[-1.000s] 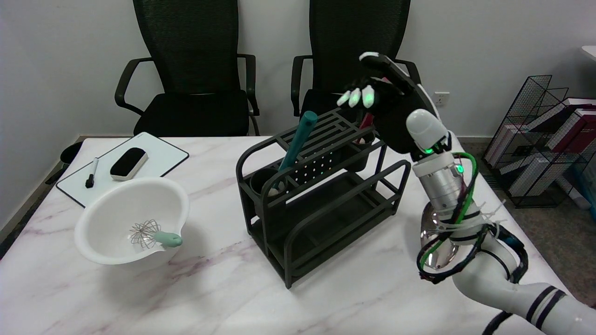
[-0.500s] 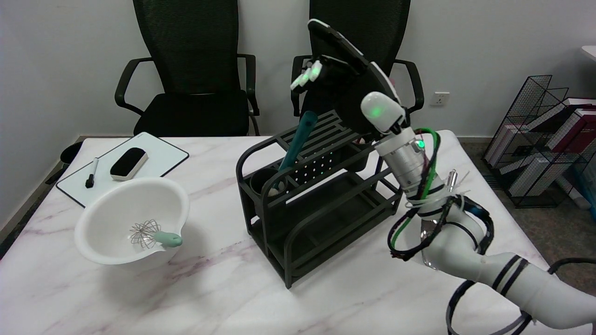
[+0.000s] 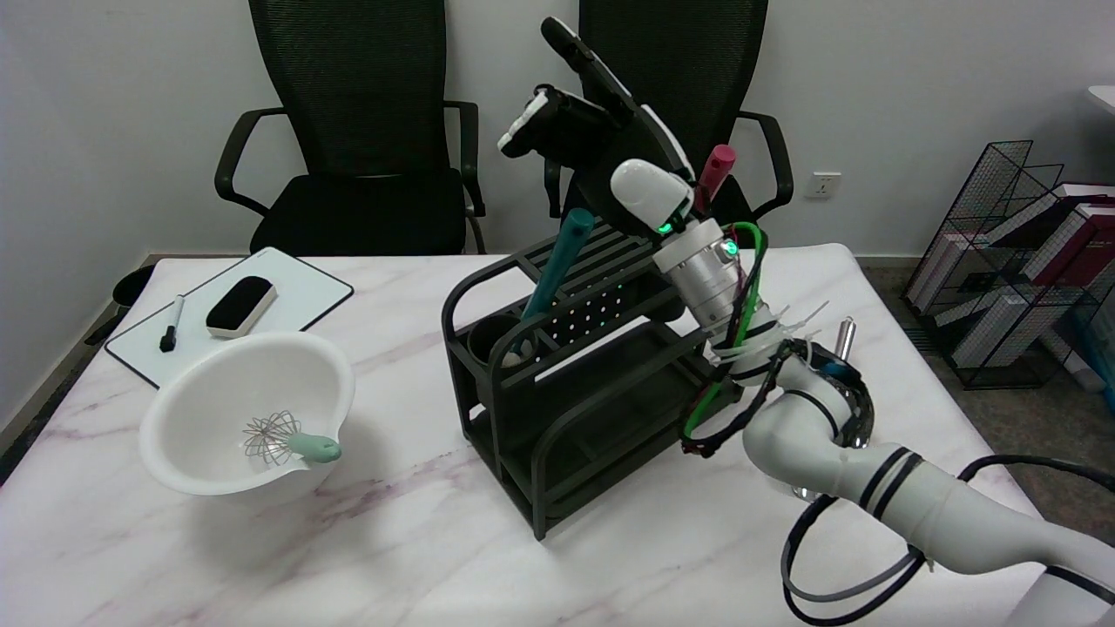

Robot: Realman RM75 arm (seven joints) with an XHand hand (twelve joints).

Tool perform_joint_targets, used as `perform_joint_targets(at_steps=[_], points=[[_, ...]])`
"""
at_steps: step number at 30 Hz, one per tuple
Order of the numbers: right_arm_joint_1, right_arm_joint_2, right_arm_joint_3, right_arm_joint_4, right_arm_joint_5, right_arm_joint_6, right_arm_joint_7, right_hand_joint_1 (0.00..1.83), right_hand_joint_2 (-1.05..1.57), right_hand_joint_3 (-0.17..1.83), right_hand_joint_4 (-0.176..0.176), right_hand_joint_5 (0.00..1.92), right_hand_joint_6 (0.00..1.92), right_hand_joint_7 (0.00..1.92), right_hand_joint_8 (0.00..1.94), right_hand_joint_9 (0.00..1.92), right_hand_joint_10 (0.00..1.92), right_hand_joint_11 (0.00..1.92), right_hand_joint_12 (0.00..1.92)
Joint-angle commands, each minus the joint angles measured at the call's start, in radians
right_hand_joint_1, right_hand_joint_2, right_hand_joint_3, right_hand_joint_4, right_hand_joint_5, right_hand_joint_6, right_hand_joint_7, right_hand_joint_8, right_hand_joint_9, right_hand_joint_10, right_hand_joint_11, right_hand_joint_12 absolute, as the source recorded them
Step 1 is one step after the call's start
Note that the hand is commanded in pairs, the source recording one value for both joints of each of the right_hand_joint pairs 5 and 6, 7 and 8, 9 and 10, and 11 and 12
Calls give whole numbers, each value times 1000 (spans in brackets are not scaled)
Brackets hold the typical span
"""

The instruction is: Pick up the blue sponge bottle brush.

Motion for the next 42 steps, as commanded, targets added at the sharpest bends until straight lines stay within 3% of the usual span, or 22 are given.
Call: perform_joint_targets(at_steps=[1, 28, 42], points=[[86, -15, -25, -123, -20, 25, 6, 1107, -224, 959, 0, 157, 157, 913, 913, 897, 897, 892, 892], [-87, 36, 0, -14, -16, 53, 0, 1085, -148, 941, 0, 125, 125, 651, 651, 891, 891, 1020, 1020], [-127, 29, -15, 9, -23, 54, 0, 1073, -85, 927, 0, 311, 311, 623, 623, 847, 847, 993, 993]])
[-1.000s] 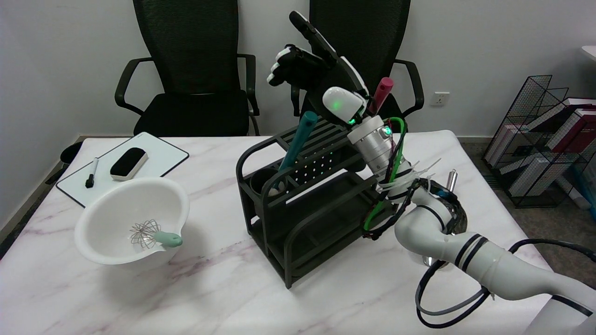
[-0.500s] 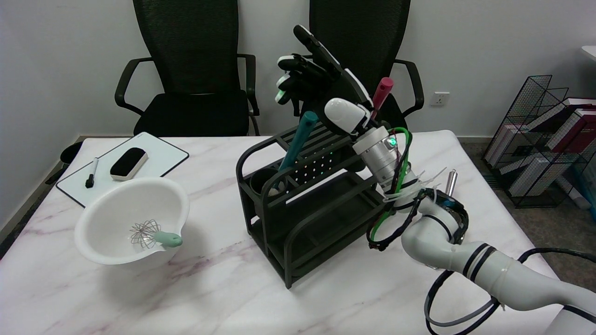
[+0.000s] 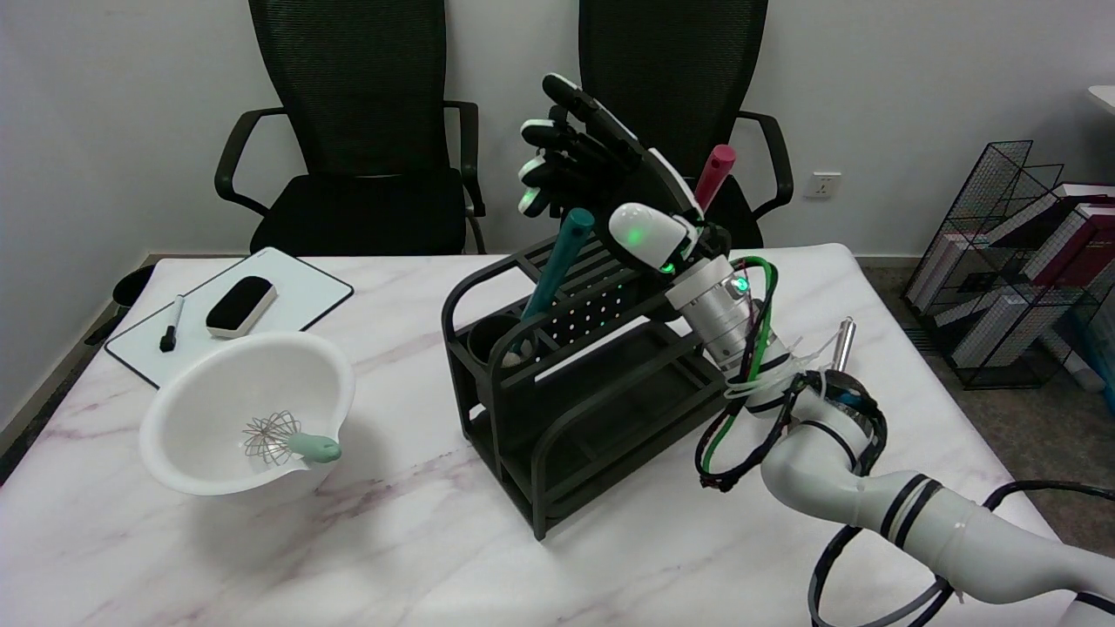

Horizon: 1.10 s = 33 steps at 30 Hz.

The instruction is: Pick up the blue sponge bottle brush.

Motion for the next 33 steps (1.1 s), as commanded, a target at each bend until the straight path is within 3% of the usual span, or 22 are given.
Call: perform_joint_targets(at_steps=[1, 33], points=[[-54, 2, -13, 27, -4, 4, -2, 1073, -83, 927, 0, 315, 315, 622, 622, 845, 845, 990, 990], [-60, -48, -51, -10, -6, -1, -3, 1068, -93, 936, 0, 394, 394, 613, 613, 799, 799, 933, 933]])
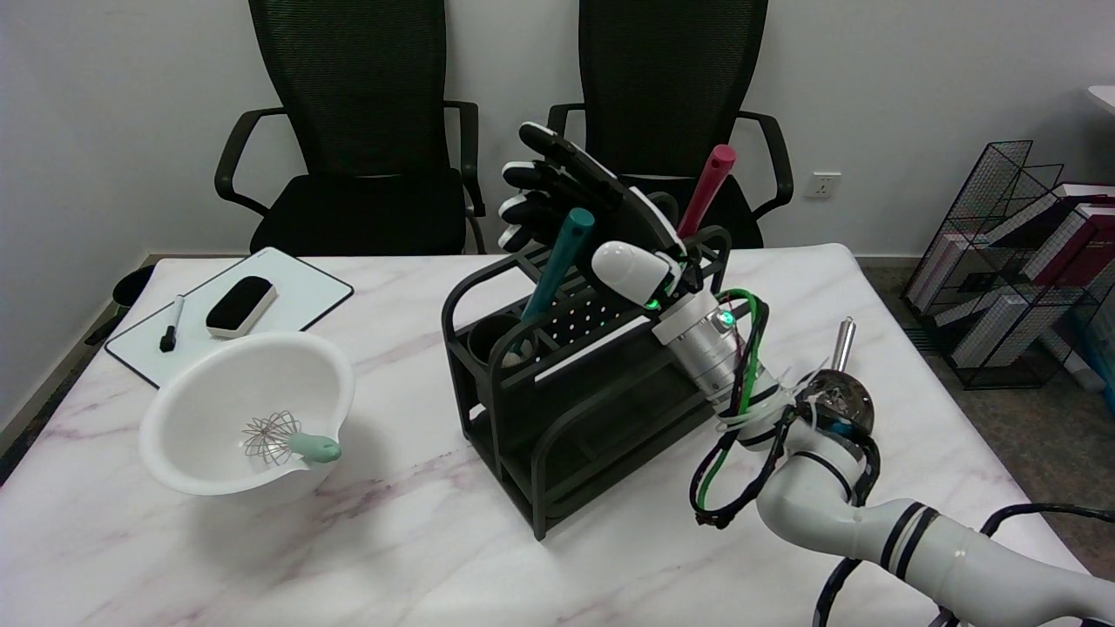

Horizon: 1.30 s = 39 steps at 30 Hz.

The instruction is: Pick up the blue sponge bottle brush.

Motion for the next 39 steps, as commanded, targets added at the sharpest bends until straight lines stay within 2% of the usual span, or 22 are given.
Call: perform_joint_targets(at_steps=[1, 29, 33, 39], points=[[-6, -32, -17, -25, -1, -1, 0, 1068, -97, 939, 0, 394, 394, 612, 612, 798, 798, 931, 931], [-6, -47, -20, -39, 2, -4, 5, 1064, -111, 941, 0, 498, 498, 613, 613, 784, 784, 902, 902], [-1, -47, -20, -42, 2, 1, 8, 1064, -103, 934, 0, 507, 507, 660, 660, 792, 792, 899, 899], [3, -47, -20, -43, 6, 2, 8, 1062, -73, 909, 0, 557, 557, 841, 841, 900, 900, 977, 977]])
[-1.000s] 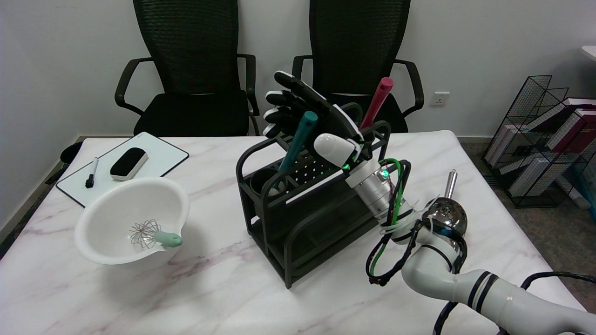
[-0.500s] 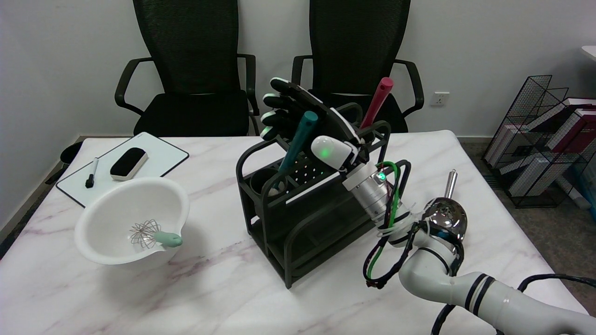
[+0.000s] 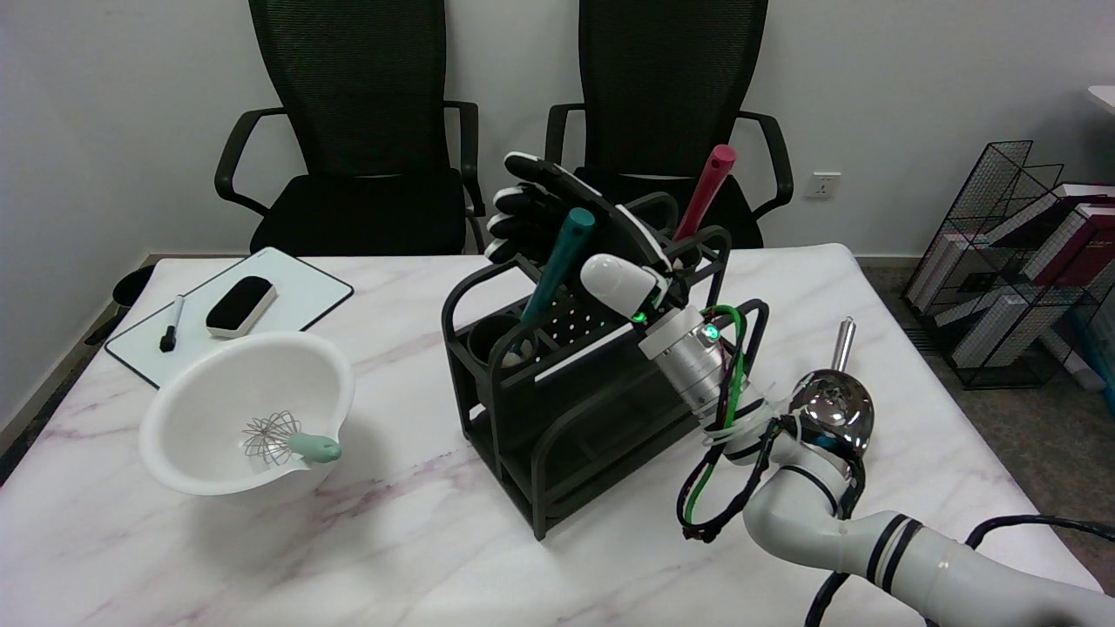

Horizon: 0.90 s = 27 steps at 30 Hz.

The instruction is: Pick up the blue sponge bottle brush.

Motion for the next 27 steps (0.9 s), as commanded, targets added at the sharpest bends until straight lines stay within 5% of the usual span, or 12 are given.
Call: perform_joint_targets(at_steps=[1, 7, 10, 15, 27], points=[[7, -5, -1, -9, 6, 3, 4, 1064, -69, 906, 0, 564, 564, 857, 857, 916, 916, 1032, 1032], [8, -5, 2, -9, 7, -3, 4, 1072, -51, 892, 0, 587, 587, 925, 925, 984, 984, 1153, 1153], [9, -5, 4, -9, 7, -3, 4, 1074, -26, 876, 0, 607, 607, 1131, 1131, 1176, 1176, 1165, 1165], [10, -5, 7, -9, 8, -4, 4, 1055, 40, 878, 0, 970, 970, 1364, 1364, 1375, 1375, 1210, 1210], [16, -5, 8, -12, 16, -4, 5, 1025, 205, 800, 0, 1288, 1288, 1396, 1396, 1418, 1418, 1253, 1253]])
